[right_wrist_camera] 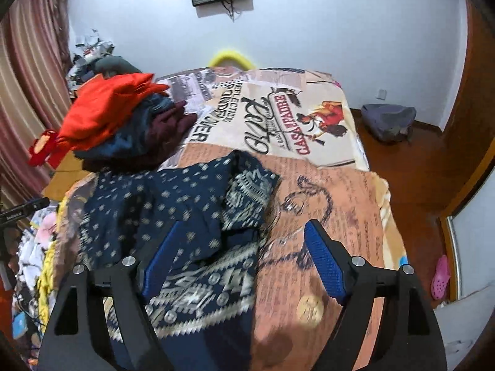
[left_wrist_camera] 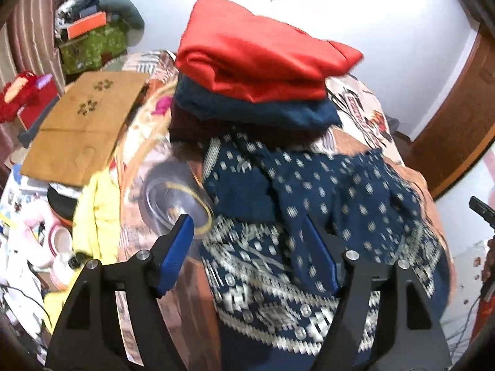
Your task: Fold large clothes
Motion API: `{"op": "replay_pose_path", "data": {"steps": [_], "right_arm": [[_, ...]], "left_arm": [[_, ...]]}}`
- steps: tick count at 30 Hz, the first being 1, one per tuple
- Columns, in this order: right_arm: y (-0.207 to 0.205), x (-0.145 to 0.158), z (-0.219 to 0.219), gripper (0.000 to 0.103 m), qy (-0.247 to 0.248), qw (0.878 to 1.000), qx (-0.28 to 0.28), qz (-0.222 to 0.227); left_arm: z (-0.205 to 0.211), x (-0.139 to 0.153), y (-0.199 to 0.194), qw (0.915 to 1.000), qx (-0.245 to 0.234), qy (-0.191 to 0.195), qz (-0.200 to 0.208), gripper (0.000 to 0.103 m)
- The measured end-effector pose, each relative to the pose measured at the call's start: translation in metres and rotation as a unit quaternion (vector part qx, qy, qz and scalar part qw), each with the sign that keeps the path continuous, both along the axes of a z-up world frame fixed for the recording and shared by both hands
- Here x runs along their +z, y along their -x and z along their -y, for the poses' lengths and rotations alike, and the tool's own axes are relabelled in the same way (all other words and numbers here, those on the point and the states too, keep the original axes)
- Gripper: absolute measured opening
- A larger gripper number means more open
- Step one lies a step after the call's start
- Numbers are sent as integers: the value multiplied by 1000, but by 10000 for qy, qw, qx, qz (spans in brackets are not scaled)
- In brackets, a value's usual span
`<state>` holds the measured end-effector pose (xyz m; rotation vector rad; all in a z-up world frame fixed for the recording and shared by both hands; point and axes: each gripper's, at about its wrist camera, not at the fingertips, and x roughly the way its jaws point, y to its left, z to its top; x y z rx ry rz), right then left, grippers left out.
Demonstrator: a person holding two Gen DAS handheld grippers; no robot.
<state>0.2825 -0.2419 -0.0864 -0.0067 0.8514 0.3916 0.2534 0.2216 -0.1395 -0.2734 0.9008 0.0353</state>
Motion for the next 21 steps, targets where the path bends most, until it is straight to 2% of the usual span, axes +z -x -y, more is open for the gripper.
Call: {"op": "replay_pose_path", "data": {"steps": [7,10,13,16,21], "right_arm": [[35,-23,2,78,80,9996,159,-232],[46,-40,5,78,115,9987,156,-466],[52,-59,10,78,-45,9959,171,-891],[53,-79,10,79,-445,9873,406,-1467],[65,-81,3,81,-312,9905,537,-1230]], "left_arm": [[-5,-48,35,9965,1,520,-649,72],[-7,-76,47,9911,-73,824,-1042,72],[-6,-101,58,9842,-86,1169,-1327,72],[-1,-123,67,9749,-142,1532,-1607,72],[3,-135,78,9660,-132,1998,-1634,72]]}}
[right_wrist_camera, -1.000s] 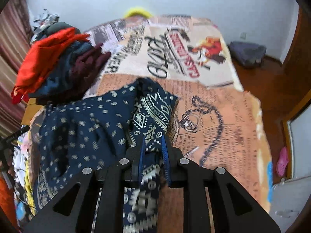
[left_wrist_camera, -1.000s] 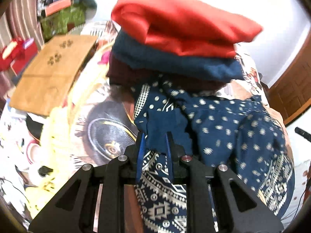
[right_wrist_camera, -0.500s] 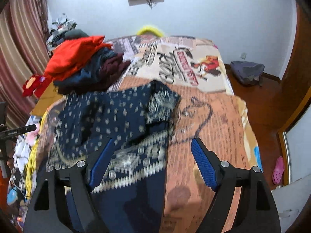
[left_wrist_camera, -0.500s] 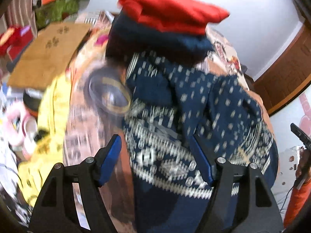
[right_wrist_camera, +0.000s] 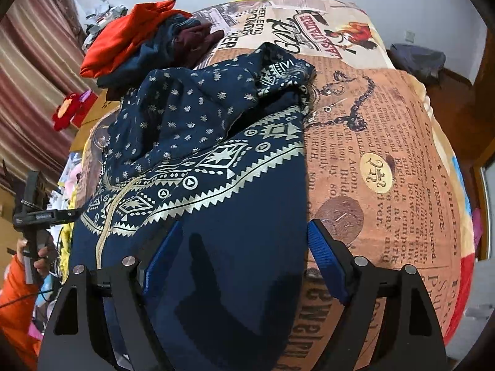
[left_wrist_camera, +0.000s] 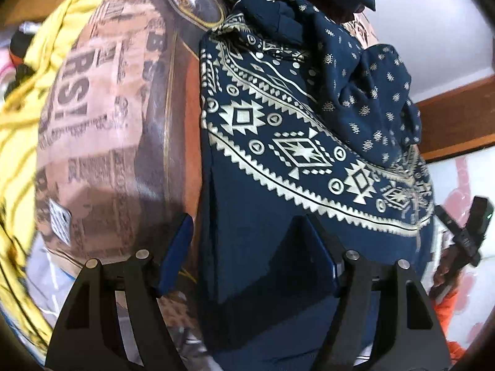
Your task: Fold large clothes
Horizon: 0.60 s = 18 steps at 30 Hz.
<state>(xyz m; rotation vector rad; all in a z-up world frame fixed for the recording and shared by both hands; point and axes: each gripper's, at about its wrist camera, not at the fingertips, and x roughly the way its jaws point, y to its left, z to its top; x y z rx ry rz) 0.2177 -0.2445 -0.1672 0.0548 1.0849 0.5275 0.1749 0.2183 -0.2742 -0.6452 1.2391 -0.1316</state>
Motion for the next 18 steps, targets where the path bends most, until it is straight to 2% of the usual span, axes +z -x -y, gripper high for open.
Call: {"op": "replay_pose_path", "data": {"steps": [1,2,3,4,5,7,9,12,16,18], "right_arm": [[1,0,-1,78,-32,10000,-12,17],[1,0,-2,70,-99,9999,-6,16],[2,-1,-4,46,-155,9999,56,-30],[2,-3,-6,31,-174,9997,120,-87],[1,-5,-10,10,-201,9994,192,-229],[1,-4,-15,10,-312,9988,280,-248],[2,3,-20,10,-252,9990,352,-67],[-2,28,-25,10,-354,9982,443,216],[-15,59,-32,10,-641,9950,618,461],[-25,70,-38,10,-678,9940,564,640]], "left_arm": [[1,0,2,9998,-13,189,7,72],[3,0,3,9994,-34,333,19,72],[5,0,5,9992,-56,405,34,72],[8,3,6,9994,-48,335,77,66],[11,5,7,9995,-42,286,126,58],[17,13,7,9997,-59,168,187,10],[23,27,4,9995,-110,-44,302,7],[26,56,-5,9976,-129,-84,677,6],[17,96,-19,9922,18,242,1223,6],[5,110,-30,9893,137,241,1433,6]]}}
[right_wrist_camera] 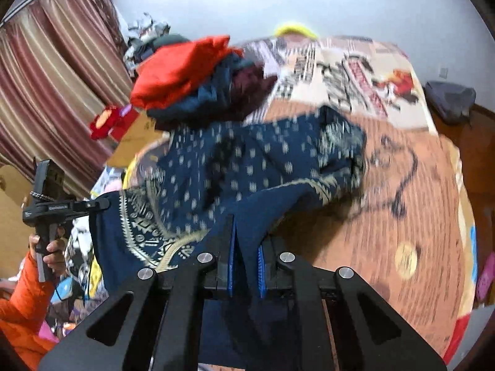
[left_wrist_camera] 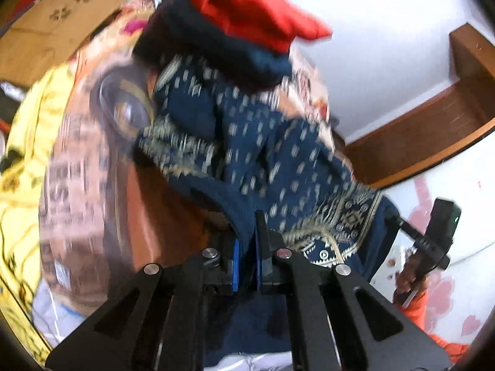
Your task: Fold large clothes
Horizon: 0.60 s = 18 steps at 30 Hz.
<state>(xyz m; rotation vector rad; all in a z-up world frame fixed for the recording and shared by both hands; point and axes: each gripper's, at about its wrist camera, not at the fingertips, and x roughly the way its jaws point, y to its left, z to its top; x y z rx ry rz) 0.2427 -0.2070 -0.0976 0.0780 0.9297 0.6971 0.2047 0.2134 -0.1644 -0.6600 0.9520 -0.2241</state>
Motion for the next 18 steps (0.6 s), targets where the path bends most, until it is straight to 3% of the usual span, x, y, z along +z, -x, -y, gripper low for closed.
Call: {"op": "replay_pose_path", "data": {"steps": [4,7,10,13,18], "right_arm": [[-25,-6,1,10,-6,9992,-390,-15],[-50,-34,10,10,306,9956,-860,-226],[-65,-67,9,11,591,9925,-917,-561],[-65,-92,3,13,887,9902,-866,-648],[-49,-75,-3,24,1341,9887,-622,-264]], "left_arm": [[-21,-5,-25,9983,396,-413,-90,7],[-31,-41,-43,9956,599,-528,-482,8],[-35,-85,-57,9930,665,-376,-906,10],[-29,-110,-62,9901,674,-361,-1176,16],[-22,-98,-58,9897,600,-630,-1139,21]]}}
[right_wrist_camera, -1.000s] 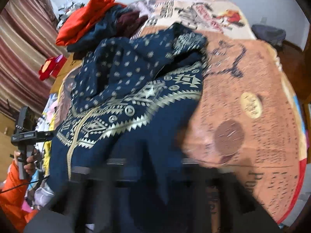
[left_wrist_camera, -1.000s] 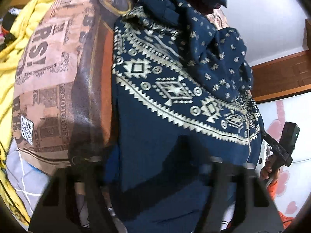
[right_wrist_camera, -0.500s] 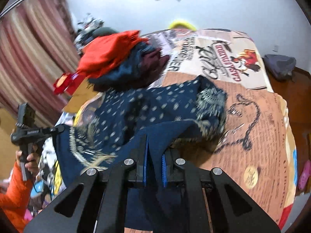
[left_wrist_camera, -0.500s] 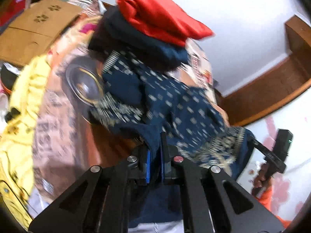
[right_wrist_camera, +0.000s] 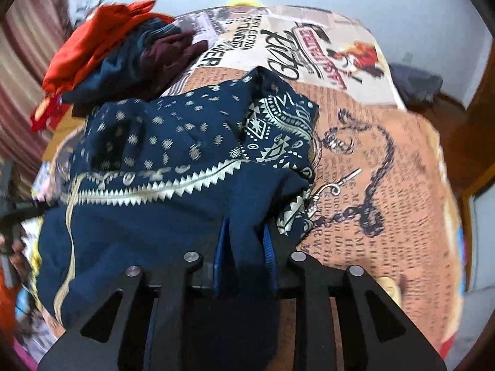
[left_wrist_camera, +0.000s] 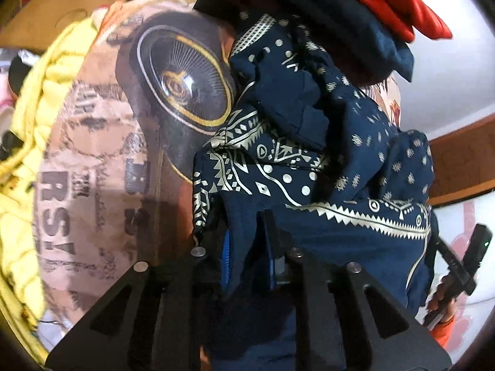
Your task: Fold large clothes
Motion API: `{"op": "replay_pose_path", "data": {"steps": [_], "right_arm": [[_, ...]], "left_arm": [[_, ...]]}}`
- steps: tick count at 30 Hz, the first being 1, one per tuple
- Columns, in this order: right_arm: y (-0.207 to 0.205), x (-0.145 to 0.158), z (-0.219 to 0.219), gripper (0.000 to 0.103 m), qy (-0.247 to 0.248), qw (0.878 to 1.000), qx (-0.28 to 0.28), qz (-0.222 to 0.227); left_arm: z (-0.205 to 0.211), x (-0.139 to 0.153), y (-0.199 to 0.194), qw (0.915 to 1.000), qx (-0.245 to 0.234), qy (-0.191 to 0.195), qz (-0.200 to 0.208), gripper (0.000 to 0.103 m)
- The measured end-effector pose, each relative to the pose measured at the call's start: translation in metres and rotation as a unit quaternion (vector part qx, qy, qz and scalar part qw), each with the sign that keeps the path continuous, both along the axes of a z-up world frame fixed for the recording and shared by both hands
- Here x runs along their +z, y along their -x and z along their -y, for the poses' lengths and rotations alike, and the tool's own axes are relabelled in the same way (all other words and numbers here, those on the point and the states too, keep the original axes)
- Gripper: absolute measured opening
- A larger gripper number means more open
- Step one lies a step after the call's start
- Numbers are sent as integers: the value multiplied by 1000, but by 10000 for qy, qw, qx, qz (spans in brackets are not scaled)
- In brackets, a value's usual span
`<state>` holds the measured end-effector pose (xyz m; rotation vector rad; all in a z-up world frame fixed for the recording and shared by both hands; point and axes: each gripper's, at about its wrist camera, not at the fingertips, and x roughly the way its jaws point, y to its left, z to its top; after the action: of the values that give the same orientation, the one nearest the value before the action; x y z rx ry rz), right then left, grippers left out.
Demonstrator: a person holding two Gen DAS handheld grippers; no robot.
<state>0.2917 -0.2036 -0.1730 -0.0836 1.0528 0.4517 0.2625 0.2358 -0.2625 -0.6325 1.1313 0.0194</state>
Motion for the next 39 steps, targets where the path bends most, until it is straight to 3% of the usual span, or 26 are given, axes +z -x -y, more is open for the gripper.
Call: {"op": "replay_pose_path", "data": {"steps": [3,6,11,18,23,29,31,32,33,35,37,39], "right_arm": [[14,14,1,37,395,9990,167,137],[23,24,12,48,286,9990,191,276],[32,26,22,49,78,9999,95,97],[58,6,26,50,-4,9993,146,-341],[84,4,21,66,-97,9999,-16,-61],[92,-2,11,68,-260,9996,-30,130],[88,-2,13,63,-444,9989,-133,94],[84,-1,14,49,-589,9981,-164,43],[82,-2,14,29,-660,9977,-173,-21],[75,-6,14,16,-893,9954,-105,-328],[72,-6,16,14,-1111,9928,-117,-431],[73,1,13,13,-1130,9930,-63,-346]], "left_arm": [[5,17,11,9988,4,-495,-9,36],[9,32,23,9959,-58,-894,81,41],[16,49,51,9956,-287,-875,157,47],[27,20,76,9978,-623,-197,-72,51],[36,-12,95,9962,-601,542,-317,52],[30,-17,106,9945,-279,999,-162,52],[34,-14,106,9955,-293,895,-97,52],[37,-12,107,9960,-326,834,-45,52],[41,-9,108,9962,-364,786,40,50],[46,-4,110,9956,-484,780,180,33],[52,6,109,9952,-602,706,315,12],[54,15,102,9955,-628,563,434,11]]}}
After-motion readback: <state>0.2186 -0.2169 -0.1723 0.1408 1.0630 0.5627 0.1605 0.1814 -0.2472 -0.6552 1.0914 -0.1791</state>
